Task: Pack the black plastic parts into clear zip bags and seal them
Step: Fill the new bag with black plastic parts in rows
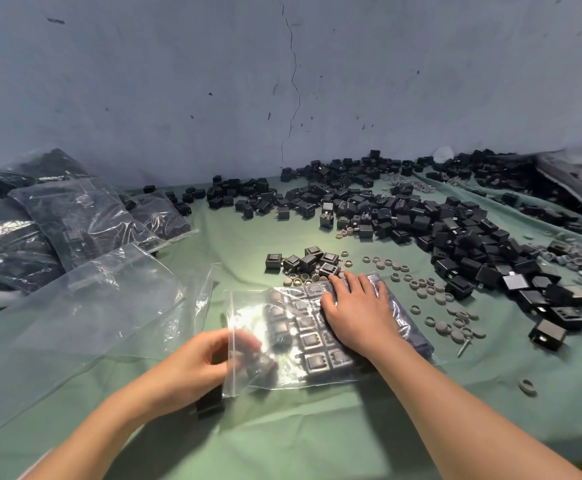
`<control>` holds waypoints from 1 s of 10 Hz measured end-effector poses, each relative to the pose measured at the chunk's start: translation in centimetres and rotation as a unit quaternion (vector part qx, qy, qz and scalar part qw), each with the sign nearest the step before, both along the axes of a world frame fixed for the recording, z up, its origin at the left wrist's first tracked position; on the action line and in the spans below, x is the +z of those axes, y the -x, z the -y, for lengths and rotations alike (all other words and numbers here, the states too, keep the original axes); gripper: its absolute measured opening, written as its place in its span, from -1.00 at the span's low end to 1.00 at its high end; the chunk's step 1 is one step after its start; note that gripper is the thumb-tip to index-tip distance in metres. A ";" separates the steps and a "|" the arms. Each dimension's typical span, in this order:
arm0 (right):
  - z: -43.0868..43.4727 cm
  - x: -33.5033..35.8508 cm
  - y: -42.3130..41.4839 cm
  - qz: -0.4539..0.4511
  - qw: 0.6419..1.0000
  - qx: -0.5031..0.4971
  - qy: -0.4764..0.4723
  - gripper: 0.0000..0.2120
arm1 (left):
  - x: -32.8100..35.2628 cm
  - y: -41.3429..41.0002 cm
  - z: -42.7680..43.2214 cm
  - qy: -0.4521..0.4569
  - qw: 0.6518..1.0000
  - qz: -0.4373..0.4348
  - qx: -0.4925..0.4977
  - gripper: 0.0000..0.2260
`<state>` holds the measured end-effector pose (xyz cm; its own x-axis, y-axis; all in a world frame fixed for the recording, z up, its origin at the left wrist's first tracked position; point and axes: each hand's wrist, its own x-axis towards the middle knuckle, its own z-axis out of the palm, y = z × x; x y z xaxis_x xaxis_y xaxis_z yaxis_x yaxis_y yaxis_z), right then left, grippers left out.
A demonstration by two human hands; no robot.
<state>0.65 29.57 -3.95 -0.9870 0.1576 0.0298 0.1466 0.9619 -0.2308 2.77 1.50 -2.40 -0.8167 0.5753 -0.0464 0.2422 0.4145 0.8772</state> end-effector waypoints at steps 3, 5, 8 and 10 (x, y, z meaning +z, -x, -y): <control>0.0 0.0 0.1 0.000 1.000 -0.001 0.007 -0.43 | 1.1 0.1 0.4 0.066 0.997 0.000 -0.026 -0.71; 0.0 -0.1 0.0 -0.003 1.000 -0.003 0.006 -0.44 | 0.8 0.8 -0.8 0.194 0.978 -0.075 -0.014 -0.54; 0.0 0.0 0.1 -0.002 1.000 -0.002 0.008 -0.43 | 0.4 1.2 -1.4 0.120 0.985 -0.118 -0.026 -0.75; 0.0 0.0 0.0 0.001 1.000 -0.002 0.007 -0.43 | -1.1 1.6 -2.0 0.193 0.968 -0.156 -0.023 -0.69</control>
